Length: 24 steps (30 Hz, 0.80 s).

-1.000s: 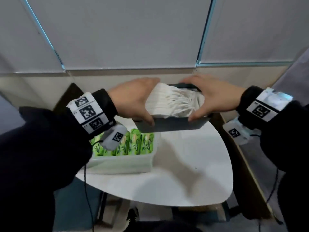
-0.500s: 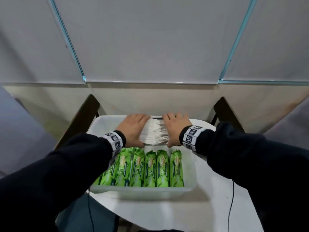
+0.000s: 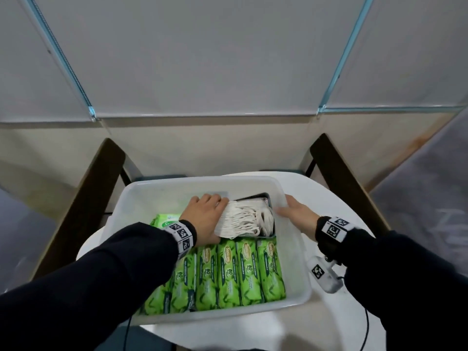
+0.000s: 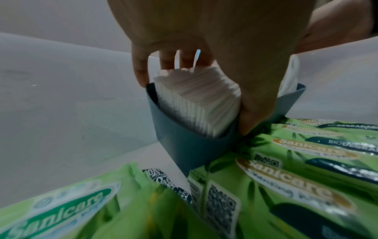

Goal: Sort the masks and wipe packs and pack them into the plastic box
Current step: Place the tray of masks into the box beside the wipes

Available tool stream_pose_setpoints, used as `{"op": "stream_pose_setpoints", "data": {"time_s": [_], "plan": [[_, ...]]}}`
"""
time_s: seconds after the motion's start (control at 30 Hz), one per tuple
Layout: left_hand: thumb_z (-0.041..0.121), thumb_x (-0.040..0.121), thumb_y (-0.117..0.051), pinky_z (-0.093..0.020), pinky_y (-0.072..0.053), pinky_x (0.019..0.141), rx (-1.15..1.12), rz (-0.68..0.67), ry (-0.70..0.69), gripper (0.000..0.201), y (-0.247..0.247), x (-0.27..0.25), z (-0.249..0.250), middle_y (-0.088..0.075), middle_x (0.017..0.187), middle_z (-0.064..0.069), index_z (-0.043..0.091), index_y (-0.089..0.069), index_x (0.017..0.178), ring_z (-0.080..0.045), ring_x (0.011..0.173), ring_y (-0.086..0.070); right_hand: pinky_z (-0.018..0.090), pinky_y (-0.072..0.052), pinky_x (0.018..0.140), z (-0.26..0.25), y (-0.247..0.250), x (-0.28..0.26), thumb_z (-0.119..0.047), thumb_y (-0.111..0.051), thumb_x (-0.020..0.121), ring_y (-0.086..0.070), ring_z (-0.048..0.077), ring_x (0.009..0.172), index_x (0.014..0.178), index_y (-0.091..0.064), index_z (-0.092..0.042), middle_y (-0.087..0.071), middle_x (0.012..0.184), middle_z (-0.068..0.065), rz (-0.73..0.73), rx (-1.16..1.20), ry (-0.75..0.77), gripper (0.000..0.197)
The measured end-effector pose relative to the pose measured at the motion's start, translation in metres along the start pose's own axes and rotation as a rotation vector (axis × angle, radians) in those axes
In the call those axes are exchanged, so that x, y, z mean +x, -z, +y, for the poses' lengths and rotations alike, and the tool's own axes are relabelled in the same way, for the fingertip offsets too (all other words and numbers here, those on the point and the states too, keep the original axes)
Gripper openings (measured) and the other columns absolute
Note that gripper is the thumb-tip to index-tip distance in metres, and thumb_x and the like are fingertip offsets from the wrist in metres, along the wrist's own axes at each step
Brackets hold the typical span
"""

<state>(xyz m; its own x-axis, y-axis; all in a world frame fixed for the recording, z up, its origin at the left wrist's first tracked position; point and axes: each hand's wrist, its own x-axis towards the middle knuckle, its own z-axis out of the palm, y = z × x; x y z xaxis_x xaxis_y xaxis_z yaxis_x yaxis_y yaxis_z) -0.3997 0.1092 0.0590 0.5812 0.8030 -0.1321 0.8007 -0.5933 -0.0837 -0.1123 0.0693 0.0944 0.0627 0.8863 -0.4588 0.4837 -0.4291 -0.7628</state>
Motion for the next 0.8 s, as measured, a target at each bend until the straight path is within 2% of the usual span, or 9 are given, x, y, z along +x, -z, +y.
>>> {"op": "stream_pose_setpoints", "data": {"time_s": [0.1,0.2,0.3,0.4,0.47,0.53,0.6,0.7,0.8], "plan": [[0.067,0.065,-0.071,-0.046,-0.044,0.097,0.075,-0.145,0.015,0.099,-0.001,0.015,0.004,-0.051,0.132,-0.007,0.016,-0.04,0.145,-0.029,0.113,-0.054,0.044,-0.041,0.113,0.009,-0.002,-0.006,-0.025,-0.053,0.107,-0.048,0.026,0.134,0.157,-0.029,-0.023,-0.046,0.152,0.004,-0.069,-0.019,0.01,0.056],[0.07,0.063,-0.072,-0.044,-0.046,0.093,0.088,-0.239,0.027,0.095,-0.01,0.025,0.007,-0.051,0.126,-0.006,0.016,-0.047,0.137,-0.027,0.102,-0.059,0.039,-0.047,0.093,0.004,0.006,-0.008,-0.025,-0.051,0.107,-0.051,0.026,0.125,0.156,-0.024,-0.028,-0.049,0.142,0.002,-0.132,-0.058,-0.012,0.056],[0.08,0.059,-0.072,-0.047,-0.043,0.098,0.108,-0.246,0.033,0.114,-0.011,0.033,-0.005,-0.049,0.135,-0.006,0.016,-0.038,0.146,-0.028,0.116,-0.053,0.034,-0.048,0.086,0.004,0.01,-0.005,-0.025,-0.052,0.107,-0.05,0.023,0.124,0.156,-0.021,-0.025,-0.048,0.141,0.002,-0.159,-0.091,0.005,0.058],[0.086,0.058,-0.071,-0.048,-0.04,0.108,0.028,-0.154,-0.037,0.132,0.007,0.041,-0.006,-0.04,0.151,-0.009,0.014,-0.021,0.157,-0.031,0.131,-0.044,0.03,-0.041,0.099,0.006,0.008,-0.003,-0.021,-0.051,0.107,-0.046,0.02,0.129,0.158,-0.02,-0.019,-0.043,0.147,0.003,-0.154,-0.099,0.034,0.06],[0.081,0.068,-0.068,-0.047,-0.033,0.117,-0.129,-0.03,-0.168,0.124,0.014,0.053,0.012,-0.029,0.162,-0.012,0.016,-0.018,0.161,-0.032,0.143,-0.035,0.029,-0.036,0.104,0.006,0.008,-0.004,-0.02,-0.051,0.107,-0.044,0.018,0.13,0.158,-0.02,-0.02,-0.041,0.147,0.0,-0.151,-0.1,0.049,0.06],[0.075,0.077,-0.066,-0.047,-0.025,0.123,-0.195,-0.027,-0.279,0.115,0.013,0.067,0.033,-0.015,0.169,-0.013,0.02,-0.015,0.163,-0.031,0.152,-0.021,0.025,-0.033,0.102,0.006,0.006,-0.005,-0.02,-0.051,0.107,-0.041,0.013,0.129,0.159,-0.019,-0.021,-0.039,0.147,-0.004,-0.149,-0.099,0.067,0.061],[0.073,0.082,-0.063,-0.049,-0.02,0.125,-0.178,-0.105,-0.279,0.113,0.001,0.079,0.046,0.0,0.171,-0.013,0.019,-0.006,0.164,-0.031,0.156,-0.011,0.025,-0.032,0.103,0.006,0.006,-0.003,-0.022,-0.052,0.107,-0.04,0.012,0.129,0.16,-0.018,-0.021,-0.038,0.148,-0.004,-0.144,-0.091,0.07,0.062],[0.072,0.088,-0.057,-0.052,-0.011,0.126,-0.166,-0.132,-0.239,0.112,-0.018,0.081,0.055,0.013,0.171,-0.009,0.02,0.007,0.163,-0.028,0.158,-0.001,0.024,-0.032,0.103,0.008,0.007,-0.002,-0.023,-0.052,0.107,-0.041,0.014,0.132,0.16,-0.018,-0.021,-0.039,0.146,-0.005,-0.15,-0.078,0.072,0.062],[0.072,0.096,-0.039,-0.055,0.004,0.126,-0.113,-0.169,-0.204,0.101,-0.031,0.079,0.073,0.027,0.167,-0.005,0.023,0.021,0.16,-0.029,0.158,0.009,0.022,-0.032,0.101,0.009,0.006,-0.003,-0.022,-0.053,0.107,-0.042,0.013,0.13,0.16,-0.019,-0.022,-0.04,0.142,-0.008,-0.147,-0.059,0.067,0.063]]}}
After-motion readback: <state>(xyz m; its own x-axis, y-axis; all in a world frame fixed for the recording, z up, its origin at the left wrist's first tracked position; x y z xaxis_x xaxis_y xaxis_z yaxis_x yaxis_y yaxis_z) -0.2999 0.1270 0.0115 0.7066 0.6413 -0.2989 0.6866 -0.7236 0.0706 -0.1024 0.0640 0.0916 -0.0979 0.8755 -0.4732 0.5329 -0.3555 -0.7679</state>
